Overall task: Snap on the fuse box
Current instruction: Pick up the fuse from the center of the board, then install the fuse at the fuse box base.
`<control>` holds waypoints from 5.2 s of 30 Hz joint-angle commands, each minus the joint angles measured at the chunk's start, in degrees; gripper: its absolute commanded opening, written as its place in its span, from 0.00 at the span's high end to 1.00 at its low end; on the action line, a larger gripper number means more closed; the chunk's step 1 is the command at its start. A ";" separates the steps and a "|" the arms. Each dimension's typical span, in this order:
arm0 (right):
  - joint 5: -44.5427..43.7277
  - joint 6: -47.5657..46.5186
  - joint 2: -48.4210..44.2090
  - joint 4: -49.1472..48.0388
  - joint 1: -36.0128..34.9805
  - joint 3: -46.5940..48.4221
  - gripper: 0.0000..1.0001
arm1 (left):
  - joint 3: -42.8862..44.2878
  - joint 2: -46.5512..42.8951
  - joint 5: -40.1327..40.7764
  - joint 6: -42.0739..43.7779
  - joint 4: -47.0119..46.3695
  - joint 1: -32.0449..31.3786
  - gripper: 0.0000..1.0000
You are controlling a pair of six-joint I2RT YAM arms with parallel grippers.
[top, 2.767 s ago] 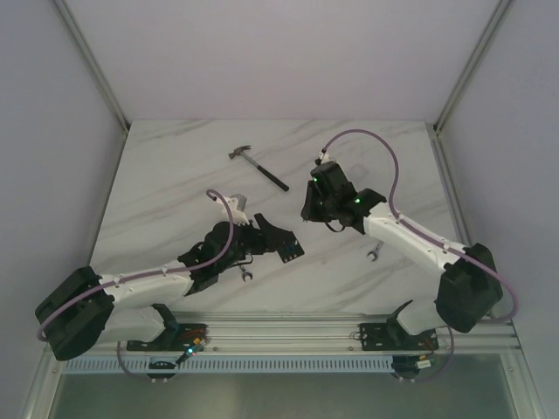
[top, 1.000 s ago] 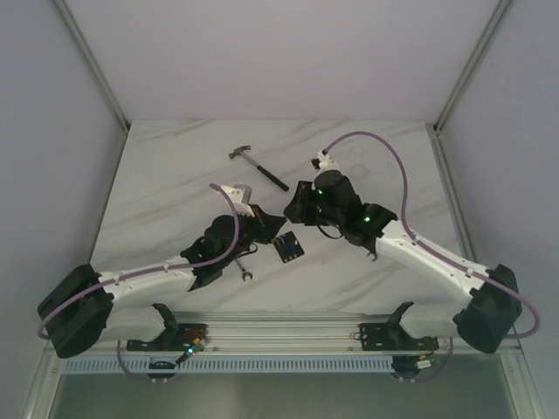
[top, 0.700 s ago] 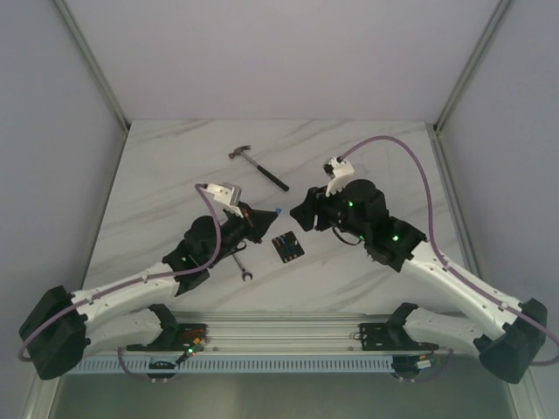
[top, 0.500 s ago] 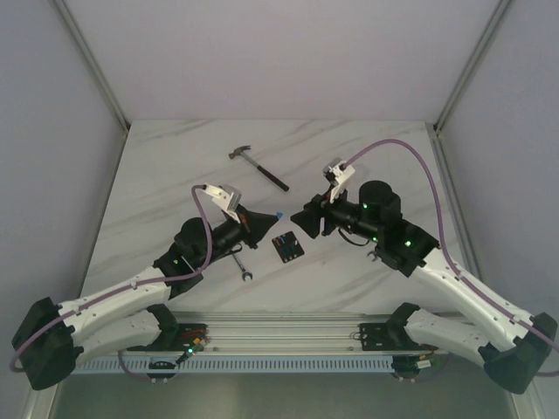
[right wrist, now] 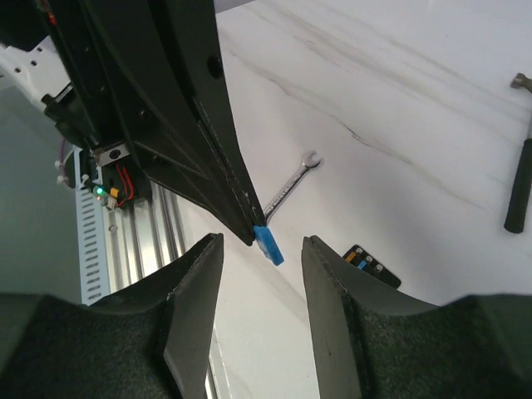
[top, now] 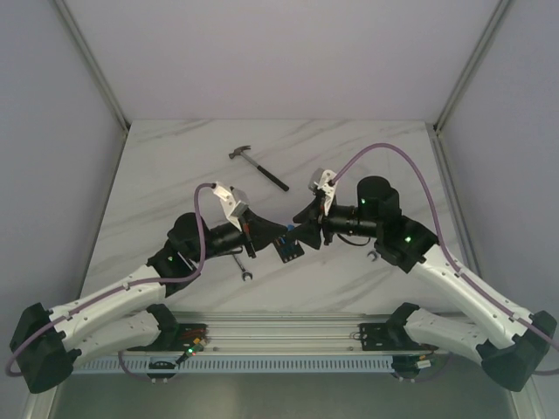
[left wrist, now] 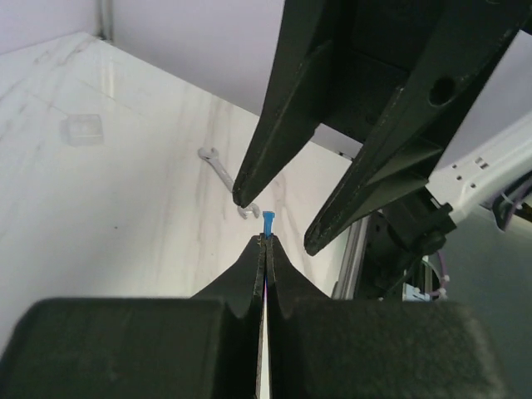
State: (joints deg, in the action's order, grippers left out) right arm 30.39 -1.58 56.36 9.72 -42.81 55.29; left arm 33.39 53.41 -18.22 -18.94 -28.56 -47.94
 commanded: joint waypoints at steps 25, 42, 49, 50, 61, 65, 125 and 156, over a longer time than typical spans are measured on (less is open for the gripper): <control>18.43 -5.68 1.94 3.47 4.57 3.16 0.79 | 0.70 -1.07 -9.55 0.31 -2.46 0.19 1.00; -0.02 -0.67 4.64 5.82 4.51 2.84 1.00 | -2.38 0.50 17.68 -7.22 6.50 0.24 0.56; -14.99 5.68 8.93 6.24 2.61 1.92 1.00 | -5.95 4.09 27.92 -16.65 9.67 0.50 0.42; -17.16 6.36 9.61 6.52 2.23 1.85 1.00 | -6.21 4.87 28.21 -17.63 9.66 0.53 0.41; -34.53 12.95 20.48 7.87 -2.14 2.11 1.00 | -6.02 16.36 27.47 -26.62 7.48 1.91 0.30; -37.54 14.04 25.22 7.60 -3.74 3.45 1.00 | -5.94 20.05 25.52 -29.21 5.17 2.77 0.28; -46.43 19.78 45.02 7.47 -9.82 11.43 1.00 | -5.22 34.57 19.26 -38.89 -1.40 5.67 0.56; -48.26 18.54 46.27 5.76 -10.25 12.21 1.00 | -4.82 35.36 18.75 -38.90 -1.40 5.67 0.58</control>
State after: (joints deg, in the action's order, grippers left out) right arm -16.32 17.30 101.80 16.14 -52.62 65.78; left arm 27.18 88.03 1.23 -57.41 -28.97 -42.44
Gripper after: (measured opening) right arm 0.051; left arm 0.421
